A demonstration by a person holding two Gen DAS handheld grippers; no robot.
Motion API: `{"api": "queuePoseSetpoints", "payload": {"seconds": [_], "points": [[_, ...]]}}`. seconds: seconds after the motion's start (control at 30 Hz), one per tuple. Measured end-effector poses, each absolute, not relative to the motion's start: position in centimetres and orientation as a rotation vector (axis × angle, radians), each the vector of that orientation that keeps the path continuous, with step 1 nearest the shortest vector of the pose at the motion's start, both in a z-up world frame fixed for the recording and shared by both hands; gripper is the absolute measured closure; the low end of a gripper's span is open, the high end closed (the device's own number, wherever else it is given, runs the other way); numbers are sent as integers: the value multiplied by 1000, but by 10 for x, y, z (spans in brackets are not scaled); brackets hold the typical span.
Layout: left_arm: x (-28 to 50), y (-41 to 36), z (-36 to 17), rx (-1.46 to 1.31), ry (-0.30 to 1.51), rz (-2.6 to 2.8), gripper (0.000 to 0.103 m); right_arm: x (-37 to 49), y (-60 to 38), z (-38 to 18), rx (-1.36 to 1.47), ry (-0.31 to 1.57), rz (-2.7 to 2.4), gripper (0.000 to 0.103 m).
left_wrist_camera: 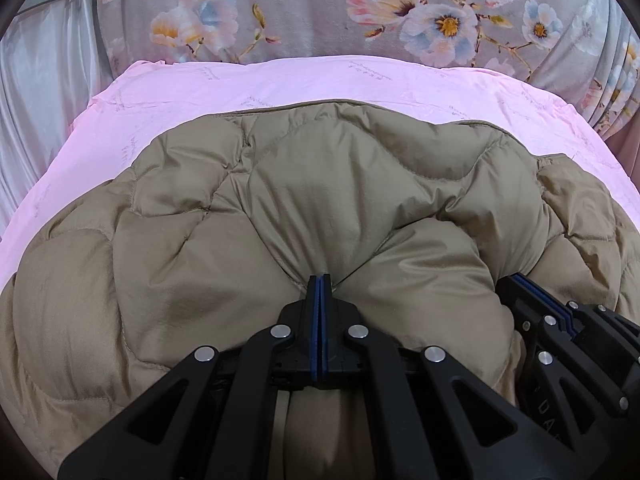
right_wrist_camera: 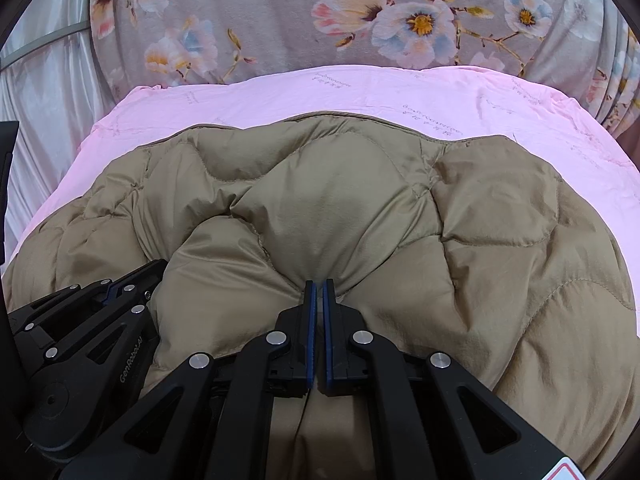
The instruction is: Fold large clothes
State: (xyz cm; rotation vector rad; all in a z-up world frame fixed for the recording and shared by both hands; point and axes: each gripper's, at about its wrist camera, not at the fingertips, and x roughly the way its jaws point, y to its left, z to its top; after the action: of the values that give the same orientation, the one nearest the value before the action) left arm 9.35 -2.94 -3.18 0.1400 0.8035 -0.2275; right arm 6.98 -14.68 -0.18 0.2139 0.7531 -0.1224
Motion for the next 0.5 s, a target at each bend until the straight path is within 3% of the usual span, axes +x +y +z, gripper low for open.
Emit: {"api": "queuePoseSetpoints", "payload": {"seconds": [0.3,0.47,0.5], "points": [[83,-6,-14,52,844,-275,103,69,-142,0,172,757,-125,100],[53,49,27,-43,847,-274,100,55,-148,18,235,752,-100,98],[47,62,30,-48,843,-245,94,48,-147,26,266,736,-76,97]]}}
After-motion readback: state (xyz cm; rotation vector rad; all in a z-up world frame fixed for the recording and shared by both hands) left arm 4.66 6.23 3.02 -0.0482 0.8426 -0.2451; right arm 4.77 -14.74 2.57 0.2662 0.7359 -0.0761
